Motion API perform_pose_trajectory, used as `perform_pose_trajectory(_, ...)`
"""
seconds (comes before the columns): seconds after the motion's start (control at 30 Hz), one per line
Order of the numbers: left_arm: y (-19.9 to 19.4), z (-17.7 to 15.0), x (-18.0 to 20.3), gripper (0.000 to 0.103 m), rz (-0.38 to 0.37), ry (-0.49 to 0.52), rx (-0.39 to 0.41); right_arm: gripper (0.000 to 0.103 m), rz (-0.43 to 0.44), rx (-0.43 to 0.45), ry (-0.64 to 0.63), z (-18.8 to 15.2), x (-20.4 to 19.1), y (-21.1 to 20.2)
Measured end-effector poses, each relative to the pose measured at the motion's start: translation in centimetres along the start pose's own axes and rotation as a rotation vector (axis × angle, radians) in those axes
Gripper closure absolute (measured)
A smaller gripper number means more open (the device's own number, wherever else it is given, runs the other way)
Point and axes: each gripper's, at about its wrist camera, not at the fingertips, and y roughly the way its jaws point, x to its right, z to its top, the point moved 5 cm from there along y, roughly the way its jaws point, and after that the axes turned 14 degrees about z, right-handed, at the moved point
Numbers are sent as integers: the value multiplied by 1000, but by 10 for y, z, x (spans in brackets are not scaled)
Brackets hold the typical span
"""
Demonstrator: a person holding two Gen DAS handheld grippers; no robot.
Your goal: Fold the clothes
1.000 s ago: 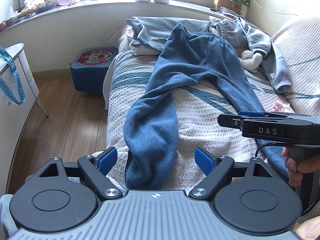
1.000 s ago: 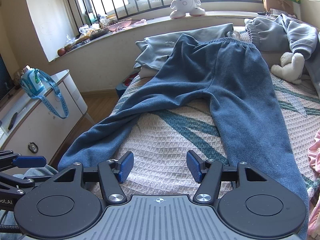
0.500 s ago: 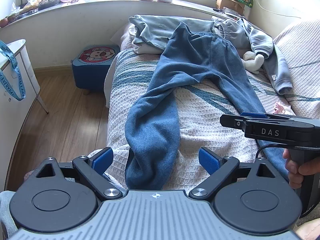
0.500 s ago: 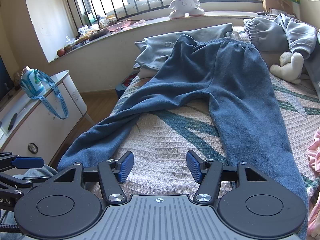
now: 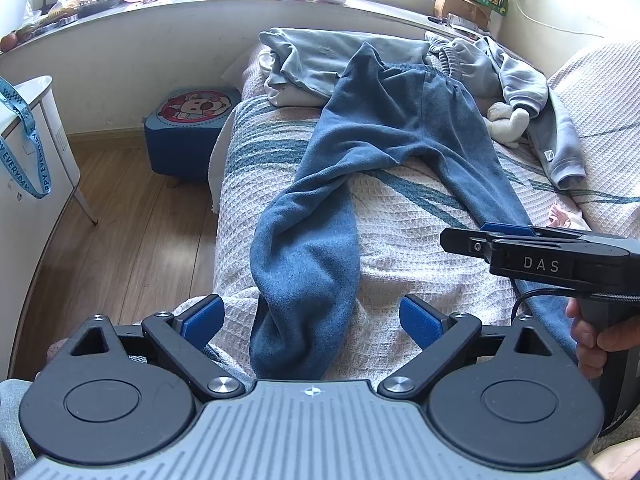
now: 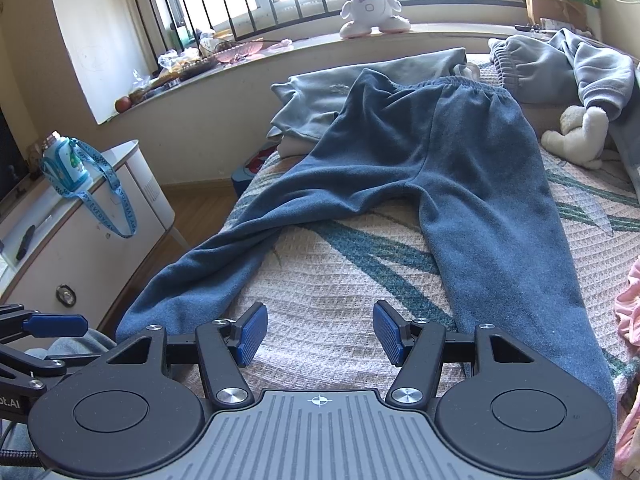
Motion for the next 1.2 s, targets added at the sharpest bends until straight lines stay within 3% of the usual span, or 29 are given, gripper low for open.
perform_pose_trajectory(1.2,0,-2,3,6,16,9,-7,44,4,0,-7,-1,-1,-1)
